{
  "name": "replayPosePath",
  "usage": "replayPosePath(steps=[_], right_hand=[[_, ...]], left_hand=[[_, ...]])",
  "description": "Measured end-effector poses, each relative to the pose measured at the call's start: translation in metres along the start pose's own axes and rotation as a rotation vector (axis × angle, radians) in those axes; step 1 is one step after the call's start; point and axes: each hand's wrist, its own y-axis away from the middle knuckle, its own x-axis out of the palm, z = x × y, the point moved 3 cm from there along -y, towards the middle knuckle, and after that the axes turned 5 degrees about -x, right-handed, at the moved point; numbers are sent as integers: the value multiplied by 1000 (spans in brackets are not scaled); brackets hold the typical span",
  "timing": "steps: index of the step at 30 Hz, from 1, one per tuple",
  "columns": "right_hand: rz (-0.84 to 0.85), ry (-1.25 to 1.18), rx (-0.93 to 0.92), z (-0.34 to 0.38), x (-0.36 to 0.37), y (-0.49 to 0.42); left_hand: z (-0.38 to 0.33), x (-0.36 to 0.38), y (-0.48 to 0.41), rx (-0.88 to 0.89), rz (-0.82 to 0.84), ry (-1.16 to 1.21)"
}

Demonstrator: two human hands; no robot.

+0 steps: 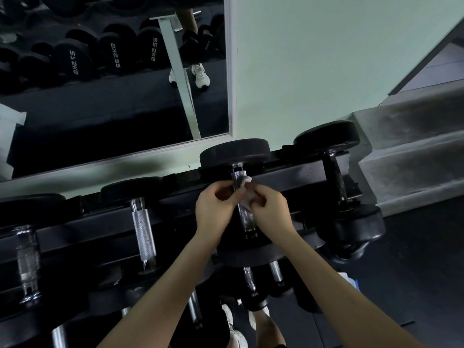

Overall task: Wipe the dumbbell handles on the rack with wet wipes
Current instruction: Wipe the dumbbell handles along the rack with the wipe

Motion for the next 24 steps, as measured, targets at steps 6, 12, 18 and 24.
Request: replayPosePath(steps=[6,12,18,24], right_hand=[[-59,-274,-44,-1,-19,11],[-22,-539,60,3,-36,3],[-132,-364,47,-4,-37,1],[-148,-141,19,3,-25,13]], left_hand=[[-5,2,1,102,4,-27],[-18,-3,3,291,207,-221],[-17,-1,11,126,279,-49],[-7,12,15,4,133,77]])
